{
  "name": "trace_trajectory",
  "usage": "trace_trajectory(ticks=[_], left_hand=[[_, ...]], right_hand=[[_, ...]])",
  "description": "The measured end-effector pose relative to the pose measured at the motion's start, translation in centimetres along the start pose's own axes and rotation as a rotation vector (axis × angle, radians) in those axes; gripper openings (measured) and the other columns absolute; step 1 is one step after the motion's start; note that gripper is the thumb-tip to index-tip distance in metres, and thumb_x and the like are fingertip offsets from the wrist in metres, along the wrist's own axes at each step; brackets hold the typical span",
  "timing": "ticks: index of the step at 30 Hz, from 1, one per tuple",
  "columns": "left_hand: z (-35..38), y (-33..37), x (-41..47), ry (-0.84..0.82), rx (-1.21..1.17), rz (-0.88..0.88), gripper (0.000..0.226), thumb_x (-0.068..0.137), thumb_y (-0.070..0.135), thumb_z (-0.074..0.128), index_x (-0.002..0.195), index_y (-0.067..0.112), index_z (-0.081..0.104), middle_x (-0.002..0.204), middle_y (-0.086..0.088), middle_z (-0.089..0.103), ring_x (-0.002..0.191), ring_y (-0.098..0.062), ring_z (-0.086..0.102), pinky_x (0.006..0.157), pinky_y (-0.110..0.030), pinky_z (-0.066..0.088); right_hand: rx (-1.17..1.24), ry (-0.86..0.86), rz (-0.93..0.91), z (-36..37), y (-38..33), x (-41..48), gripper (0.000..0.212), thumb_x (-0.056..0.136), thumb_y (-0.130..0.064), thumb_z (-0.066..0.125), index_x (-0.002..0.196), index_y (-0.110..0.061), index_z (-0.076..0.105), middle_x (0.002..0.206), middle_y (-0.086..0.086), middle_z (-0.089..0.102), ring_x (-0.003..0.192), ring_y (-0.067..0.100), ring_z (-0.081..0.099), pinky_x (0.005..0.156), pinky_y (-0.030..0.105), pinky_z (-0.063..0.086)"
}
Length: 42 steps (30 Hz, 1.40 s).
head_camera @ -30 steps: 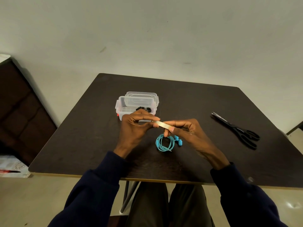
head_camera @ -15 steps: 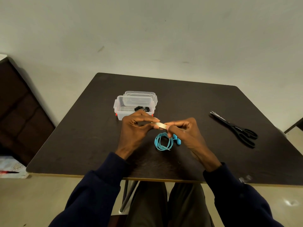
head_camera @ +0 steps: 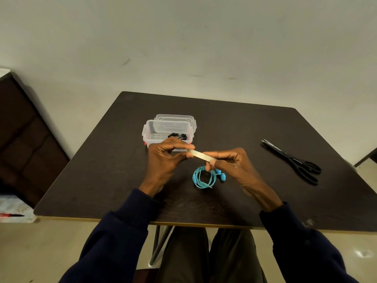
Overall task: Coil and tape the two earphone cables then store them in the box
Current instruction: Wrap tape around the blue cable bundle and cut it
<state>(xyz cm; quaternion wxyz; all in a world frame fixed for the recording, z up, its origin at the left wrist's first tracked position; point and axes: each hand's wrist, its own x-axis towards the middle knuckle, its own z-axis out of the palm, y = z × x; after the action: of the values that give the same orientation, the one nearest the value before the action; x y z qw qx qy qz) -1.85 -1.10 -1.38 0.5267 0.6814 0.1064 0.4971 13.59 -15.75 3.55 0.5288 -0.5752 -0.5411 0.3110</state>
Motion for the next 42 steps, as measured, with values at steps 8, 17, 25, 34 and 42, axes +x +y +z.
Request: trace_trajectory(ticks=[8, 17, 25, 34, 42], left_hand=[[0.3, 1.4, 0.1, -0.158, 0.178, 0.046, 0.024, 0.080, 0.011, 0.082, 0.103, 0.015, 0.077, 0.104, -0.005, 0.073, 0.100, -0.020, 0.071, 0.088, -0.032, 0.059], [0.5, 2.1, -0.1, -0.071, 0.217, 0.034, 0.020, 0.076, 0.010, 0.083, 0.095, 0.009, 0.080, 0.094, -0.009, 0.072, 0.093, -0.024, 0.068, 0.083, -0.040, 0.059], [-0.1, 1.4, 0.1, -0.030, 0.083, -0.008, 0.023, 0.071, 0.024, 0.085, 0.094, 0.023, 0.080, 0.091, -0.009, 0.074, 0.092, -0.027, 0.068, 0.090, -0.039, 0.057], [-0.1, 0.9, 0.1, 0.011, -0.060, -0.080, 0.031, 0.068, 0.006, 0.085, 0.098, 0.002, 0.077, 0.095, -0.019, 0.073, 0.100, -0.038, 0.067, 0.098, -0.050, 0.054], [-0.5, 0.9, -0.4, -0.015, -0.233, -0.189, 0.024, 0.076, -0.001, 0.079, 0.100, -0.004, 0.074, 0.102, -0.024, 0.071, 0.102, -0.040, 0.070, 0.078, -0.046, 0.063]], right_hand=[[-0.083, 0.163, -0.034, 0.6, 0.1, 0.1, 0.020, 0.089, -0.002, 0.069, 0.100, -0.018, 0.077, 0.077, 0.005, 0.077, 0.070, 0.018, 0.072, 0.073, 0.036, 0.060], [-0.003, 0.108, -0.016, 1.7, -0.2, 0.5, 0.018, 0.088, -0.005, 0.071, 0.099, -0.018, 0.078, 0.079, 0.003, 0.077, 0.073, 0.016, 0.072, 0.072, 0.026, 0.059], [0.013, -0.040, -0.048, 0.5, 0.1, 0.4, 0.025, 0.094, -0.006, 0.061, 0.117, -0.001, 0.071, 0.082, 0.014, 0.074, 0.081, 0.019, 0.071, 0.083, 0.028, 0.056], [0.063, -0.105, -0.041, -0.3, 0.4, 0.4, 0.030, 0.096, -0.008, 0.055, 0.124, -0.002, 0.065, 0.090, 0.013, 0.074, 0.089, 0.020, 0.071, 0.087, 0.028, 0.055], [0.132, -0.179, -0.029, -0.6, 0.0, 0.3, 0.033, 0.097, -0.007, 0.052, 0.128, -0.006, 0.063, 0.094, 0.011, 0.072, 0.096, 0.026, 0.069, 0.097, 0.039, 0.053]])
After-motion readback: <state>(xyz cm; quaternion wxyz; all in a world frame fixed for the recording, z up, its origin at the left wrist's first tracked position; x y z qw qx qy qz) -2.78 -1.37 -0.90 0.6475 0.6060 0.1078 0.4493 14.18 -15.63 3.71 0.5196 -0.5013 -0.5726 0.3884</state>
